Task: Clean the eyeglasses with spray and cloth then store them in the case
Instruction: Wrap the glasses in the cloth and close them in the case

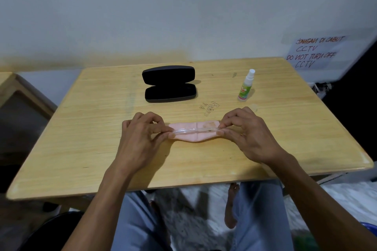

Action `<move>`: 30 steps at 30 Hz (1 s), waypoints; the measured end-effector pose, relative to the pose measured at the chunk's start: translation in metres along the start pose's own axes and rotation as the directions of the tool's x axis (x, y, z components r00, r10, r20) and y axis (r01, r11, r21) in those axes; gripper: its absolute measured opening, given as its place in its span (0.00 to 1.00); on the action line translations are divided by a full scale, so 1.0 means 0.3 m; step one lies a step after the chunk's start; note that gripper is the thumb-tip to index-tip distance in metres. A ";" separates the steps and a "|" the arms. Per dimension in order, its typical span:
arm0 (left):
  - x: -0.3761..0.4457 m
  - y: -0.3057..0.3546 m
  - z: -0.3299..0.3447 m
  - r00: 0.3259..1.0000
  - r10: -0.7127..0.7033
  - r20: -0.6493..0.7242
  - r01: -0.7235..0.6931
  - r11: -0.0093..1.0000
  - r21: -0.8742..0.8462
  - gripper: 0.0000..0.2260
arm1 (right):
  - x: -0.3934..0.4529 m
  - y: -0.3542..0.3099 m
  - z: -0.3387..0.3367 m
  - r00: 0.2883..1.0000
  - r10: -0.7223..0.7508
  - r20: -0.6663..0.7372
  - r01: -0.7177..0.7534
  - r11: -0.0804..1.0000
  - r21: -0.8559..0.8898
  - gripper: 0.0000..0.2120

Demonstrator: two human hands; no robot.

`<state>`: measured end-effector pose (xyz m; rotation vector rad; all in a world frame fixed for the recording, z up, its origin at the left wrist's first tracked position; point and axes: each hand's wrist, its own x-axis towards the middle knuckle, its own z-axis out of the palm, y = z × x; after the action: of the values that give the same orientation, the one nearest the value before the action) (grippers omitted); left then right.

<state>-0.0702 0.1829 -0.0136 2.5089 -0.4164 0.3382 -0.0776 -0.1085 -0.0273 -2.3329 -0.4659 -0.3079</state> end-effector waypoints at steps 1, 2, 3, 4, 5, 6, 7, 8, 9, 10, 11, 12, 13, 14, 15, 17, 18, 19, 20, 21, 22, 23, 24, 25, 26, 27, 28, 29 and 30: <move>0.006 -0.005 -0.008 1.000 0.004 -0.007 -0.004 1.000 -0.003 0.12 | 0.011 -0.003 0.003 1.000 -0.006 -0.006 0.006 1.000 0.009 0.06; 0.013 -0.009 -0.018 1.000 0.008 -0.018 -0.008 1.000 -0.005 0.14 | 0.023 -0.007 0.007 1.000 -0.013 -0.012 0.013 1.000 0.021 0.06; 0.021 -0.013 -0.028 0.999 0.011 -0.032 -0.011 1.000 -0.008 0.15 | 0.038 -0.012 0.010 1.000 -0.022 -0.019 0.022 0.999 0.033 0.06; 0.031 -0.019 -0.039 0.999 0.014 -0.048 -0.014 1.000 -0.010 0.16 | 0.056 -0.017 0.013 0.999 -0.034 -0.027 0.036 0.999 0.039 0.06; 0.042 -0.025 -0.051 0.998 0.016 -0.064 -0.017 1.000 -0.009 0.16 | 0.078 -0.023 0.016 0.998 -0.048 -0.036 0.050 0.998 0.036 0.06; 0.056 -0.034 -0.062 0.997 0.020 -0.078 -0.021 1.000 -0.006 0.16 | 0.103 -0.028 0.019 0.997 -0.061 -0.045 0.062 0.998 0.032 0.06; 0.073 -0.043 -0.074 0.995 0.026 -0.093 -0.026 1.000 0.001 0.16 | 0.131 -0.034 0.022 0.996 -0.068 -0.054 0.070 0.997 0.033 0.06; 0.092 -0.053 -0.086 0.994 0.030 -0.107 -0.029 1.000 0.009 0.15 | 0.162 -0.039 0.024 0.995 -0.072 -0.064 0.074 0.996 0.039 0.05; 0.113 -0.064 -0.098 0.992 0.030 -0.121 -0.028 0.999 0.019 0.14 | 0.195 -0.044 0.027 0.994 -0.076 -0.075 0.079 0.996 0.045 0.05; 0.136 -0.076 -0.107 0.991 0.025 -0.133 -0.021 0.999 0.030 0.13 | 0.230 -0.048 0.031 0.993 -0.082 -0.085 0.087 0.995 0.046 0.05; 0.160 -0.091 -0.114 0.989 0.016 -0.144 -0.010 0.999 0.038 0.11 | 0.264 -0.051 0.036 0.992 -0.090 -0.091 0.095 0.995 0.042 0.05; 0.186 -0.107 -0.119 0.988 0.005 -0.154 0.002 0.999 0.043 0.09 | 0.298 -0.052 0.042 0.991 -0.097 -0.095 0.101 0.994 0.037 0.05; 0.212 -0.123 -0.122 0.987 -0.006 -0.160 0.014 0.999 0.044 0.09 | 0.330 -0.051 0.049 0.990 -0.099 -0.096 0.102 0.994 0.031 0.05; 0.238 -0.139 -0.122 0.987 -0.017 -0.161 0.025 0.999 0.043 0.09 | 0.360 -0.046 0.058 0.991 -0.094 -0.093 0.098 0.995 0.031 0.05; 0.263 -0.154 -0.121 0.987 -0.028 -0.156 0.035 0.998 0.044 0.09 | 0.387 -0.039 0.068 0.993 -0.084 -0.087 0.088 0.996 0.033 0.05; 0.309 -0.184 -0.112 0.991 -0.042 -0.128 0.049 0.997 0.052 0.09 | 0.431 -0.020 0.088 0.996 -0.056 -0.068 0.059 0.997 0.046 0.05; 0.329 -0.199 -0.104 0.993 -0.049 -0.111 0.055 0.997 0.053 0.09 | 0.447 -0.010 0.098 0.998 -0.042 -0.057 0.045 0.998 0.054 0.04; 0.346 -0.213 -0.096 0.994 -0.055 -0.096 0.060 0.997 0.049 0.09 | 0.459 -0.001 0.108 0.999 -0.028 -0.047 0.031 0.998 0.062 0.04; 0.359 -0.225 -0.088 0.995 -0.062 -0.082 0.066 0.997 0.042 0.09 | 0.469 0.007 0.117 0.999 -0.014 -0.035 0.017 0.997 0.070 0.04; 0.370 -0.237 -0.080 0.995 -0.068 -0.069 0.071 0.997 0.033 0.09 | 0.475 0.014 0.125 1.000 0.001 -0.022 0.001 0.997 0.077 0.04; 0.379 -0.248 -0.073 0.996 -0.072 -0.059 0.074 0.997 0.025 0.10 | 0.482 0.022 0.133 1.000 0.014 -0.010 -0.013 0.997 0.081 0.04; 0.386 -0.257 -0.067 0.996 -0.074 -0.050 0.075 0.997 0.019 0.10 | 0.486 0.029 0.141 1.000 0.023 -0.002 -0.023 0.997 0.080 0.04; 0.391 -0.264 -0.061 0.996 -0.075 -0.043 0.076 0.997 0.013 0.09 | 0.490 0.036 0.148 1.000 0.031 0.003 -0.031 0.997 0.075 0.05; 0.396 -0.269 -0.057 0.996 -0.075 -0.038 0.076 0.997 0.006 0.09 | 0.493 0.042 0.154 0.999 0.038 0.004 -0.038 0.997 0.069 0.05; 0.399 -0.274 -0.054 0.997 -0.074 -0.037 0.074 0.997 -0.002 0.09 | 0.495 0.047 0.157 0.999 0.043 0.004 -0.043 0.997 0.066 0.05; 0.402 -0.277 -0.052 0.997 -0.069 -0.038 0.069 0.998 -0.007 0.09 | 0.495 0.051 0.160 0.999 0.046 0.002 -0.046 0.997 0.063 0.05; 0.404 -0.280 -0.050 0.997 -0.062 -0.040 0.061 0.998 -0.009 0.09 | 0.494 0.054 0.163 0.999 0.046 0.003 -0.046 0.997 0.061 0.05; 0.405 -0.283 -0.048 0.998 -0.054 -0.037 0.053 0.999 -0.008 0.09 | 0.491 0.056 0.165 0.999 0.046 0.005 -0.046 0.997 0.060 0.05; 0.404 -0.286 -0.047 0.998 -0.046 -0.033 0.046 0.999 -0.006 0.10 | 0.488 0.058 0.165 0.999 0.043 0.006 -0.043 0.997 0.062 0.04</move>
<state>0.0704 0.2320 -0.0050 2.4999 -0.3460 0.3592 0.0664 -0.0501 -0.0220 -2.2807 -0.4205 -0.2644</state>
